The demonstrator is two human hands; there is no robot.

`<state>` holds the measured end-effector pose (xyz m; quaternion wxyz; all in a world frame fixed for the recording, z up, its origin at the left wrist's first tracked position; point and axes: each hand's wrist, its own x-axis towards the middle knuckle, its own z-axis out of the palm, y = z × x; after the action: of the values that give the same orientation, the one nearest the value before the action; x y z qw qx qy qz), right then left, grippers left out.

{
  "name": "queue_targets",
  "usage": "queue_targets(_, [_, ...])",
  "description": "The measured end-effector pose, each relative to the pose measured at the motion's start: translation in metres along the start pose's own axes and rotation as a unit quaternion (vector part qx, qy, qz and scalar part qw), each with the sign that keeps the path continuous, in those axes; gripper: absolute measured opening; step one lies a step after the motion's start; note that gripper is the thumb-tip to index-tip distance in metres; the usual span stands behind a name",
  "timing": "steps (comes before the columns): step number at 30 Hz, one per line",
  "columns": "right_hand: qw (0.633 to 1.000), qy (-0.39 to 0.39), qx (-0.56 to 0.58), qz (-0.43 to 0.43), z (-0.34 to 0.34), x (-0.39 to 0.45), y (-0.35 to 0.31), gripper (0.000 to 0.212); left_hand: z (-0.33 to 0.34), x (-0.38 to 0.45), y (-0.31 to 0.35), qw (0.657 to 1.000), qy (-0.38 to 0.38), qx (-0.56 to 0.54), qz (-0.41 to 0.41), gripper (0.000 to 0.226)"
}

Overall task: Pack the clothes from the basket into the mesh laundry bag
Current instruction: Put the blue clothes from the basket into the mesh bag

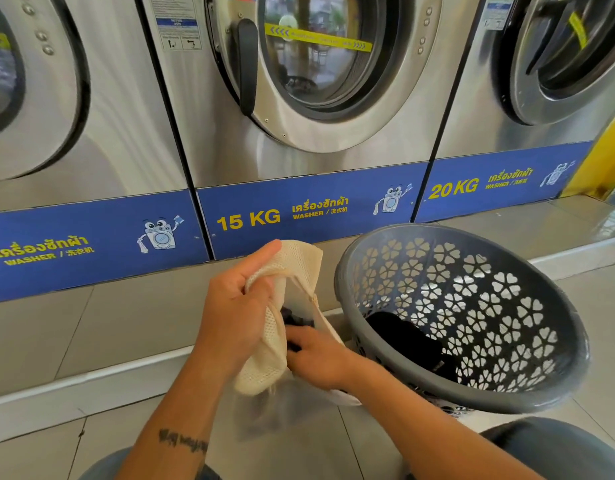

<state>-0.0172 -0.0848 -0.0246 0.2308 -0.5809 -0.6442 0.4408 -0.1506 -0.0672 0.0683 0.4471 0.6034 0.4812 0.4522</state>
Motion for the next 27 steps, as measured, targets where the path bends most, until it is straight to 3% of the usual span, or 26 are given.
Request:
queue_targets(4, [0.993,-0.052,-0.084,0.065,0.009,0.016,0.027,0.043,-0.002,0.0,-0.019,0.996,0.061,0.048,-0.035,0.043])
queue_targets(11, [0.981,0.026,-0.189,0.041,0.003,0.015,0.035,0.029,0.003,0.012,-0.056,0.979,0.161,0.099,-0.077,0.036])
queue_targets(15, [0.96,0.03,-0.25,0.125,0.004,0.006,0.046,0.033,0.007,0.014,-0.074,0.977,0.156,0.124,-0.077,0.034])
queue_targets(20, [0.908,-0.09,-0.356,0.201,0.009,0.003,0.06,0.064,0.001,0.011,-0.097,0.972,0.143,0.153,-0.105,0.031])
queue_targets(23, [0.925,-0.107,-0.3,0.206,0.012,-0.002,0.066,0.07,-0.003,0.011,-0.1,0.97,0.149,0.149,-0.118,0.03])
queue_targets(27, [0.956,-0.06,-0.184,0.218,0.024,-0.001,0.073,0.071,-0.001,0.009,-0.1,0.973,0.108,0.158,-0.127,0.034])
